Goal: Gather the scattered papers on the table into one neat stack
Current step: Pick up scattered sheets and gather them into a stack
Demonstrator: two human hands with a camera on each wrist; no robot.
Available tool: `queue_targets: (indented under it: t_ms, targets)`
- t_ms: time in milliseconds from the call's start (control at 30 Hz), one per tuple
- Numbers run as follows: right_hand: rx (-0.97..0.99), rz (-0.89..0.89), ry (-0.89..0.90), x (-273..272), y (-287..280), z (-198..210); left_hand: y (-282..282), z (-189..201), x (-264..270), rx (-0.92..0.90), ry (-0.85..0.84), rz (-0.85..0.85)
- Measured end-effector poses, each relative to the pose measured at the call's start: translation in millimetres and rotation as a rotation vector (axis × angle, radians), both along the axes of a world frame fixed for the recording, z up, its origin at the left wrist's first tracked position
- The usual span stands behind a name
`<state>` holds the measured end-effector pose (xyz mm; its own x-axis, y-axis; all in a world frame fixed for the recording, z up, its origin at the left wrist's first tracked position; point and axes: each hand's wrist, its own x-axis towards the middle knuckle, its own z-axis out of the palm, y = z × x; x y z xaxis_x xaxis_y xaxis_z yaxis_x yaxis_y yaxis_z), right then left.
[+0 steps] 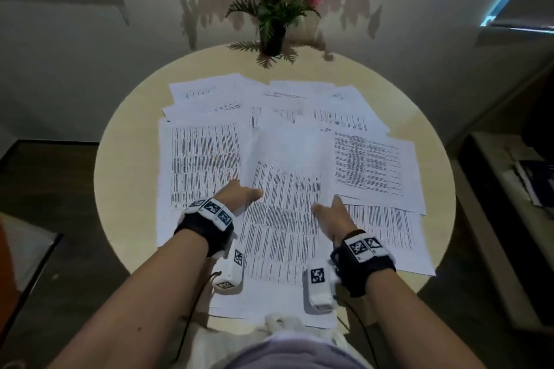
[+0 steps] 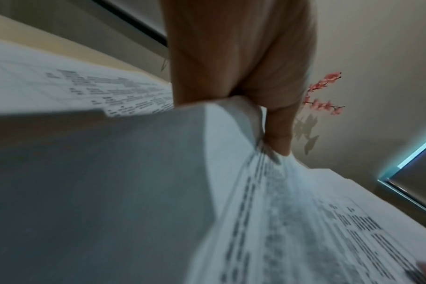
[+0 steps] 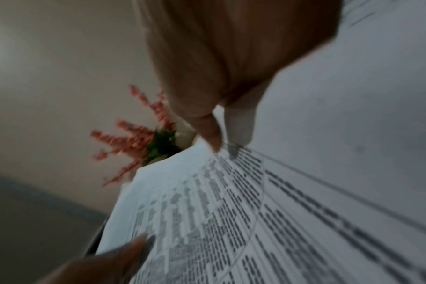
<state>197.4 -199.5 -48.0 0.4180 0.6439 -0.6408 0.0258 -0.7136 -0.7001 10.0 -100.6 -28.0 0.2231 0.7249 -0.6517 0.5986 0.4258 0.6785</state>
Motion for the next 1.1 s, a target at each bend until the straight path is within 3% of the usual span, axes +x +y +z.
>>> queue_targets:
  t_ms: [100, 267, 333, 400, 566, 666, 800, 866, 1000, 1100]
  targets:
    - [0.262, -0.018, -0.114, -6.8, 4.9, 24.8, -5.0, 19.3, 2.6, 0.102, -0.127, 0.097]
    - [0.773, -0.087, -0.501, 1.3, 22.3, 129.9, 15.3, 120.0, -2.6, 0.724, -0.524, 0.303]
    - [0.954, -0.149, -0.544, -1.2, 26.6, 167.8, 23.9, 155.3, -7.2, 0.868, -0.642, 0.297]
    - [1.075, -0.185, -0.521, -7.6, 24.8, 180.5, 25.6, 171.6, -10.6, 0.904, -0.732, 0.307]
    - [1.094, -0.198, -0.388, -32.2, 16.6, 162.7, 11.8, 161.7, -7.7, 0.901, -0.756, 0.373]
    - [1.135, -0.203, -0.444, -41.7, 19.9, 169.3, 5.4, 161.5, -7.7, 0.954, -0.770, 0.410]
    - [1.217, -0.096, -0.650, -35.5, 29.4, 180.1, 6.7, 165.9, -14.3, 1.196, -0.563, 0.315]
    - [1.161, -0.131, -0.596, -32.8, 32.0, 175.5, 9.6, 159.4, -17.5, 1.256, -0.491, 0.307]
    - [0.950, -0.218, -0.226, -33.6, 37.6, 142.8, 9.8, 127.2, -19.9, 0.892, -0.687, 0.393]
    - [0.721, -0.154, -0.181, -41.4, 41.9, 114.6, 3.5, 96.3, -9.6, 0.648, -0.616, 0.387]
